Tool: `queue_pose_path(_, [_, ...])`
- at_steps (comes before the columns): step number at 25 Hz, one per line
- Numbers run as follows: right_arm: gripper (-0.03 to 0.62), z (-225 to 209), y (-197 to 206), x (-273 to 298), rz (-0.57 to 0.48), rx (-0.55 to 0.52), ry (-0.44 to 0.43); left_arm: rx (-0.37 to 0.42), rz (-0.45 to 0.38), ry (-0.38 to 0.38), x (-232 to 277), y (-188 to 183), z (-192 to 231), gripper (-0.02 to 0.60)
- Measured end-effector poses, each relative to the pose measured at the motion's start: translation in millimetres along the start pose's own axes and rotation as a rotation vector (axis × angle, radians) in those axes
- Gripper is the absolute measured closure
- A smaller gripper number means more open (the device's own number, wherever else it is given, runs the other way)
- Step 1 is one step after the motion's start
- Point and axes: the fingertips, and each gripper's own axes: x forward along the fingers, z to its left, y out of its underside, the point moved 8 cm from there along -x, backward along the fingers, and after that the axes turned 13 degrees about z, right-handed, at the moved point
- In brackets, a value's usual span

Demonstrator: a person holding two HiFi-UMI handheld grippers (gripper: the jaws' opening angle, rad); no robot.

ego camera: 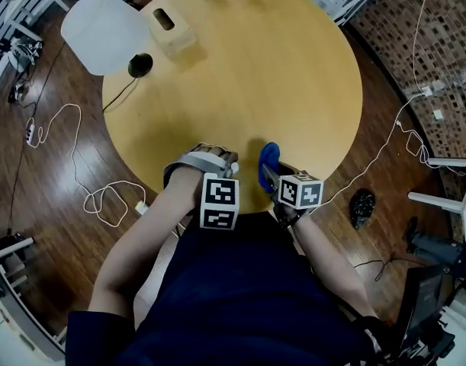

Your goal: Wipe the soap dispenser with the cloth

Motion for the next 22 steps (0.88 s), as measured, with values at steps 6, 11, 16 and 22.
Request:
queue_pose_path(6, [0.493,-10.4,11.4,-6.0,-0.01,0.022,-0.015,-0.756,-0.244,-0.051,-9.8,47.2,-12.8,0.305])
queue_pose_path(11, [0.491,-15.7,6.3,-9.4,0.016,0.002,-0.02,-1.311,-0.435,0.036,-12.0,51.6,-33.6,0.471])
queue_pose_path(16, [0.491,-8.9,-2.4,-6.8,0.039,-0.037,-0.034,-1.301,-0.377,-0.07,3.0,27.7,-25.5,0.422])
queue_pose_path(22, [0.491,-0.8,1.5,0.7,0.065,-0.072,-0.034,-1.298,-0.4,-0.138,13.8,23.3,-18.3,0.434])
